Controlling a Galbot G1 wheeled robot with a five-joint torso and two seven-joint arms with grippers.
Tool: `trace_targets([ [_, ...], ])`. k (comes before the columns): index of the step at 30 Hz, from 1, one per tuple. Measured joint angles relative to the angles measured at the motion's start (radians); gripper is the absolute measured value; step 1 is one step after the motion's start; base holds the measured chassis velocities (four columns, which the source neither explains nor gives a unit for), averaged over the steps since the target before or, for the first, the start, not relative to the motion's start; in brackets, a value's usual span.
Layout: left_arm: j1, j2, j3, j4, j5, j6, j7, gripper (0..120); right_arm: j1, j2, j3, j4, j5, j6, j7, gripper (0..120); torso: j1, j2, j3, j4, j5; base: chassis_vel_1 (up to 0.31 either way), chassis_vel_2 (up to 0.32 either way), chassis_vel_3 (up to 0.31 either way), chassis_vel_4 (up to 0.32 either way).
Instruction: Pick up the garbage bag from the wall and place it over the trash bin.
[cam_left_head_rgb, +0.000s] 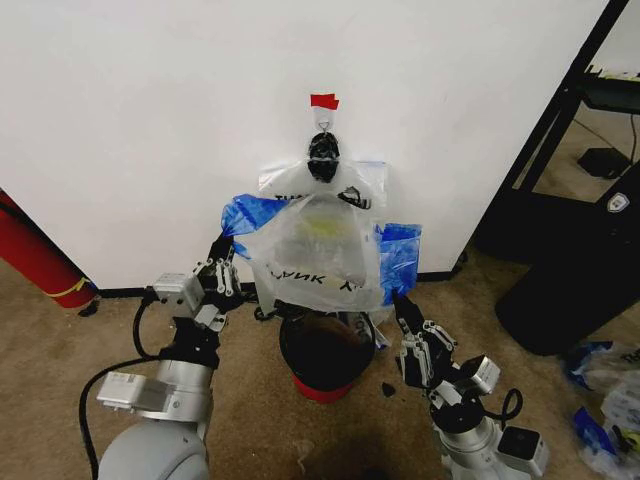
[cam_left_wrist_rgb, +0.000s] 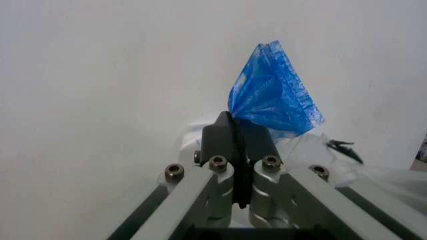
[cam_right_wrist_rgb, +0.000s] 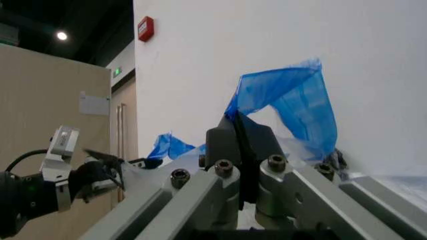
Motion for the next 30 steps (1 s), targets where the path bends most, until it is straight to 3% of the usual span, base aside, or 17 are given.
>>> trace_targets([
  [5, 0.016, -0.020, 0.027, 0.033, -0.007, -0.023, -0.001, 0, -0.001, 0.004, -0.007, -0.009, -0.007, 0.000, 0.000, 0, 0.000, 0.000, 0.000, -0.0001, -0.0001, 0.000, 0.000, 0.000, 0.000],
  [12, 0.036, -0.051, 0.076, 0.142, 0.011, -0.112, 0.015, 0, 0.032, 0.019, 0.019, -0.150, -0.032, 0.051, -0.018, 0, 0.000, 0.000, 0.000, 0.0000, 0.0001, 0.000, 0.000, 0.000, 0.000],
  [25, 0.038, -0.068, 0.094, 0.250, 0.014, -0.187, 0.058, 0, 0.087, 0.025, 0.044, -0.274, -0.054, 0.084, -0.030, 0, 0.000, 0.000, 0.000, 0.0000, -0.0001, 0.000, 0.000, 0.000, 0.000],
  [30, 0.049, -0.061, 0.103, 0.335, 0.032, -0.229, 0.071, 0, 0.118, 0.026, 0.014, -0.374, -0.083, 0.118, -0.042, 0, 0.000, 0.000, 0.000, 0.0000, -0.0002, 0.000, 0.000, 0.000, 0.000],
])
